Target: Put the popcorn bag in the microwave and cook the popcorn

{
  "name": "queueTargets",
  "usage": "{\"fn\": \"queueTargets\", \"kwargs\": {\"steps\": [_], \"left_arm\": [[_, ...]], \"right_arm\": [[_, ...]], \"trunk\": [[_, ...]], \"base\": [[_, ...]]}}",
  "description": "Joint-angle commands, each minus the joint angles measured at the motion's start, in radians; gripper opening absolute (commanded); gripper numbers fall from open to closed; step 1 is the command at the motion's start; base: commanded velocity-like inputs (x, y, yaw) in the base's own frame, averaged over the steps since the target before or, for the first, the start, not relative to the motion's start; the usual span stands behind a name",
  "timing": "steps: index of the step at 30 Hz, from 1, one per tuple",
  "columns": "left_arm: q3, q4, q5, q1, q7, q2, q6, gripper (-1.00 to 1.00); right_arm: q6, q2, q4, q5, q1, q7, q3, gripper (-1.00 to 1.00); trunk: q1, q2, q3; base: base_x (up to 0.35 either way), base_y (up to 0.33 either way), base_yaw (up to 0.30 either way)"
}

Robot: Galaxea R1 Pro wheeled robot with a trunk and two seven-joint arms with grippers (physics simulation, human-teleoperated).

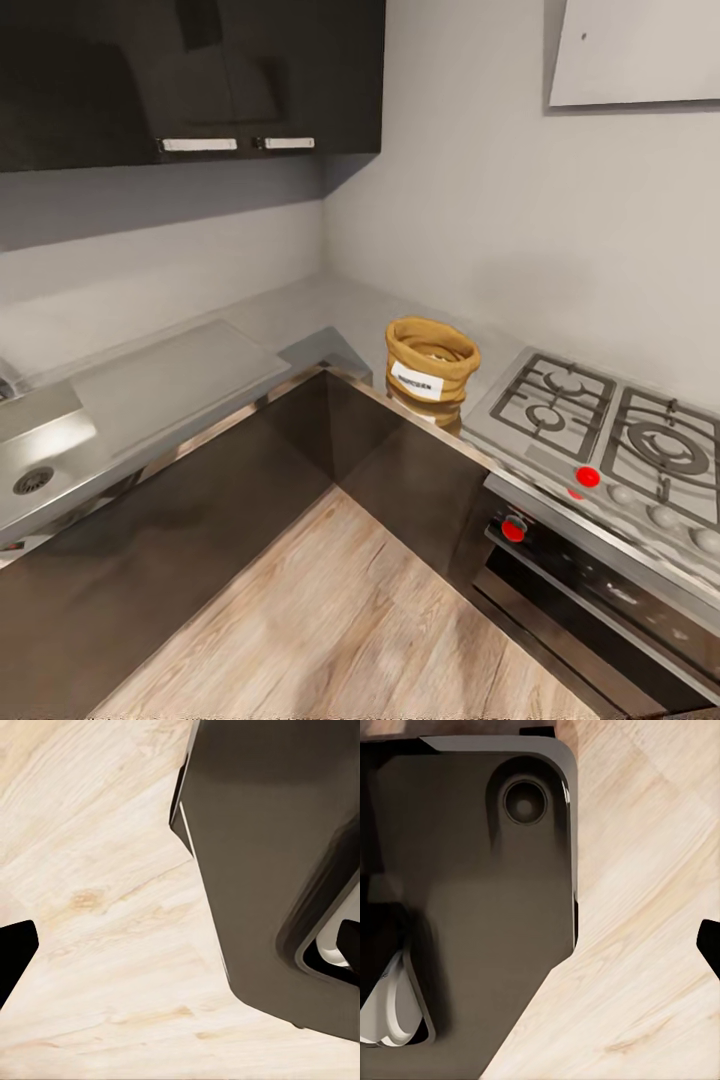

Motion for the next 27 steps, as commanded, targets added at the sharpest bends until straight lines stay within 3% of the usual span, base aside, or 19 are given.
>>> {"fn": "queueTargets", "kwargs": {"steps": [1, 10, 27], "left_arm": [[0.0, -0.002, 0.004, 0.0, 0.003, 0.0, -0.002, 1.0], [0.001, -0.002, 0.004, 0.0, 0.003, 0.0, -0.002, 1.0], [0.0, -0.002, 0.004, 0.0, 0.003, 0.0, -0.002, 1.0]], "right_arm": [[-0.005, -0.001, 0.003, 0.009, -0.001, 0.002, -0.009, 1.0], [-0.007, -0.001, 0.003, 0.009, -0.001, 0.002, -0.009, 1.0], [-0.004, -0.001, 0.001, 0.014, -0.001, 0.006, -0.004, 1.0]], "trunk": [[0.0, -0.001, -0.003], [0.0, -0.001, -0.016], [0.0, -0.001, -0.017]], "base": [[0.0, 0.0, 0.0], [0.0, 0.0, 0.0], [0.0, 0.0, 0.0]]}}
